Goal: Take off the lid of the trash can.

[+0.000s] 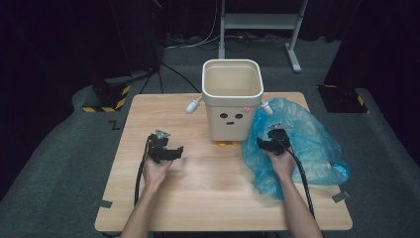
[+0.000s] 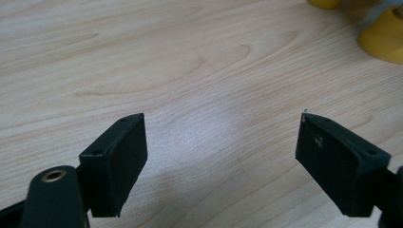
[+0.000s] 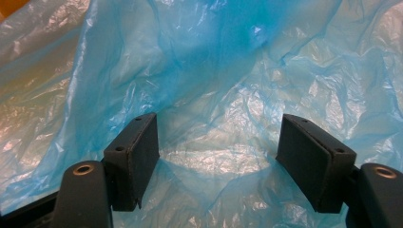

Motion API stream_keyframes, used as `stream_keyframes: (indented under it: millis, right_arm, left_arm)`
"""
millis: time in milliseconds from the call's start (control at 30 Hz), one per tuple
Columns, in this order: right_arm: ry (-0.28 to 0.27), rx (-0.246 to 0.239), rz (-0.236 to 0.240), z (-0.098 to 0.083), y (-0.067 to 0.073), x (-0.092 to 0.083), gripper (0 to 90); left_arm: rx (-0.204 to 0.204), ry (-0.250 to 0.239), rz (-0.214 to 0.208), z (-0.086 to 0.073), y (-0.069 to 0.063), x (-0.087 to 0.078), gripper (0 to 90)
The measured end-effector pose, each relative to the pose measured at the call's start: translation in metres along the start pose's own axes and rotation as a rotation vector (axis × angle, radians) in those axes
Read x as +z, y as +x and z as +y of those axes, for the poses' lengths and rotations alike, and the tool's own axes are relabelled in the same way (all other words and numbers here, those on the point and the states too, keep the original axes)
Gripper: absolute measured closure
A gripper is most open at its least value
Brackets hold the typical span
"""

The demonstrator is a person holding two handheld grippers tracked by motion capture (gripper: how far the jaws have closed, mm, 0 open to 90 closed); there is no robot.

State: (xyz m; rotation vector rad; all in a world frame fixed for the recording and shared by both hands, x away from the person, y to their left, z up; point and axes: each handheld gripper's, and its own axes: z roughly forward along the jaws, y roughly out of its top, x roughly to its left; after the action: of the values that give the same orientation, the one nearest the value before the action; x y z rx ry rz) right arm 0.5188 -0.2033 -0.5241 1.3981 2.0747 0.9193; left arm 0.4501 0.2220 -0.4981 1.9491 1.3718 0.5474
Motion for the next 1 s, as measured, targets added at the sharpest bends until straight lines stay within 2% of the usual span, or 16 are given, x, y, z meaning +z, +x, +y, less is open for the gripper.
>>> stream_keyframes:
  millis: [200,400,467,700,833,1000]
  right_arm:
    - [0.000,-0.002,0.002,0.000,0.000,0.000,30.0]
    - [0.000,-0.003,0.006,0.000,0.000,0.000,30.0]
    - [0.001,-0.004,0.007,0.000,0.000,0.000,30.0]
    - [0.000,-0.006,0.010,0.000,0.000,0.000,30.0]
    - [0.000,-0.010,0.012,0.000,0.000,0.000,30.0]
    - [0.000,-0.011,0.013,0.000,0.000,0.000,30.0]
  left_arm:
    - [0.002,0.000,-0.016,0.003,-0.001,-0.003,18.4]
    - [0.008,-0.029,-0.034,0.009,-0.005,-0.009,19.3]
    - [0.005,-0.038,-0.051,0.011,-0.006,-0.011,19.3]
    - [0.030,-0.049,-0.059,0.021,-0.012,-0.018,19.3]
    - [0.023,-0.069,-0.087,0.025,-0.014,-0.023,19.5]
    - [0.040,-0.063,-0.094,0.032,-0.014,-0.027,19.8]
